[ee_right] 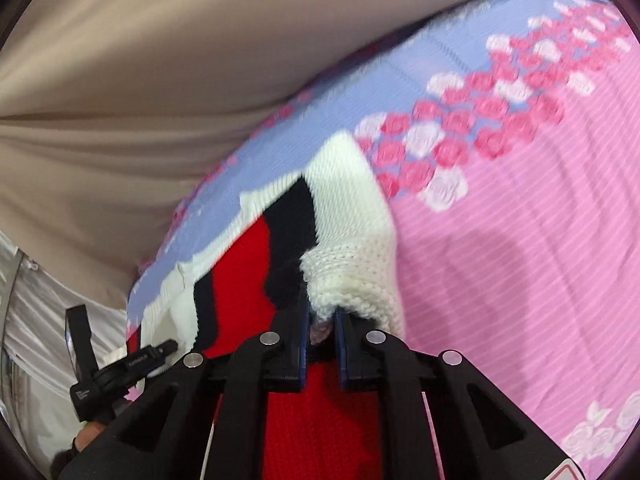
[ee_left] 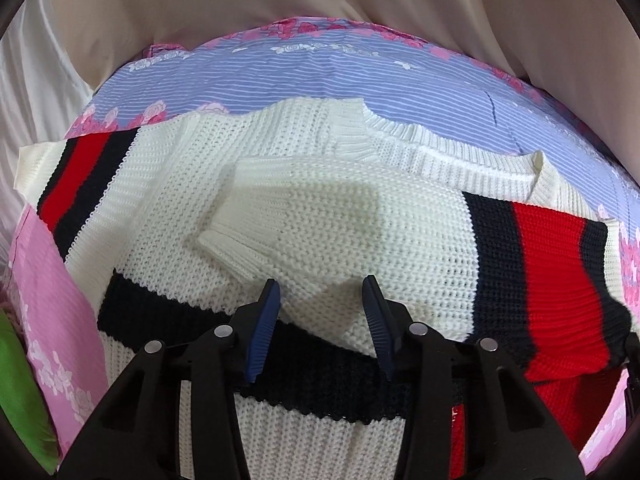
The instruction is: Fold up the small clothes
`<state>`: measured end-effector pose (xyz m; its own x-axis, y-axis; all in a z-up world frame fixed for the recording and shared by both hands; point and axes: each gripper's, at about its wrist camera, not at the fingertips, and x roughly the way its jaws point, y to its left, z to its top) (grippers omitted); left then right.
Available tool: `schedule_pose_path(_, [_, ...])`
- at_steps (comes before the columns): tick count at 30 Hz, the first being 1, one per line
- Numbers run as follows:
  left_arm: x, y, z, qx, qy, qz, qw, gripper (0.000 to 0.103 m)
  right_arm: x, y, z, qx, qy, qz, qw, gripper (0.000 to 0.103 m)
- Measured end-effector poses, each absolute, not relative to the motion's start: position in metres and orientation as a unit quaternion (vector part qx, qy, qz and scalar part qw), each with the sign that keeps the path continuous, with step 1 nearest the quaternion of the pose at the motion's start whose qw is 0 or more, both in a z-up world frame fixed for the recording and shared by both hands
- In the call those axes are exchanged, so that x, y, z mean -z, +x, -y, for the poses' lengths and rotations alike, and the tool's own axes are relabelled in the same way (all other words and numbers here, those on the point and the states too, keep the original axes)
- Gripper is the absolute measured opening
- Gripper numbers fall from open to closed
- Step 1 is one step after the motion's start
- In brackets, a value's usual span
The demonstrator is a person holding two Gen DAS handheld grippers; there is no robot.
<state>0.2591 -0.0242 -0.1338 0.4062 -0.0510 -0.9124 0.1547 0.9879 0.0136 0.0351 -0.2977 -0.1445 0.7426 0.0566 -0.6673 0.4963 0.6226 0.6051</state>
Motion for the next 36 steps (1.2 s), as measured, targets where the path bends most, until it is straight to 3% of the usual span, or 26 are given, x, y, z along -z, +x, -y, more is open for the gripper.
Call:
schedule_pose_path(3, [0.134, 0.258, 0.026, 0.060, 0.054, -0.539, 0.838, 0.042, 0.168, 0.040, 0.297, 0.148, 0.391, -0.387, 0.822, 0.010])
schedule_pose_path(8, [0.134, 0.258, 0.025, 0.062, 0.055, -0.538, 0.839, 0.042, 0.140, 0.023, 0.285, 0.144, 0.389, -0.351, 0.839, 0.012])
schedule_pose_path(12, [0.135, 0.256, 0.025, 0.061, 0.056, -0.535, 0.841, 0.042, 0.114, 0.021, 0.266, 0.166, 0.323, -0.334, 0.870, 0.012])
schedule_pose_path(16, [0.133, 0.254, 0.017, 0.061, 0.045, -0.538, 0.840, 0.042, 0.142, 0.047, 0.270, 0.194, 0.274, -0.397, 0.854, 0.012])
schedule_pose_path(17, [0.131, 0.253, 0.012, 0.061, 0.040, -0.540, 0.838, 0.042, 0.152, 0.049, 0.274, 0.199, 0.272, -0.410, 0.847, 0.005])
schedule_pose_path(18, [0.127, 0.252, 0.005, 0.063, 0.030, -0.541, 0.838, 0.042, 0.151, 0.047, 0.275, 0.199, 0.273, -0.407, 0.848, 0.005])
schedule_pose_path(22, [0.101, 0.256, -0.062, 0.046, -0.042, -0.521, 0.851, 0.046, 0.124, 0.029, 0.264, 0.196, 0.269, -0.394, 0.857, 0.016])
schedule_pose_path(24, [0.091, 0.269, -0.112, 0.009, -0.075, -0.509, 0.858, 0.056, 0.112, 0.018, 0.245, 0.175, 0.259, -0.398, 0.863, 0.016])
schedule_pose_path(27, [0.091, 0.301, -0.198, -0.074, -0.124, -0.497, 0.856, 0.061, 0.103, 0.003, 0.213, 0.140, 0.238, -0.413, 0.868, 0.017])
schedule_pose_path(33, [0.130, 0.356, -0.314, -0.159, -0.206, -0.517, 0.815, 0.061, 0.099, -0.018, 0.134, 0.076, 0.228, -0.435, 0.868, 0.019])
schedule_pose_path(36, [0.152, 0.379, -0.329, -0.171, -0.217, -0.532, 0.800, 0.048, 0.097, -0.019, 0.103, 0.059, 0.208, -0.448, 0.868, 0.022])
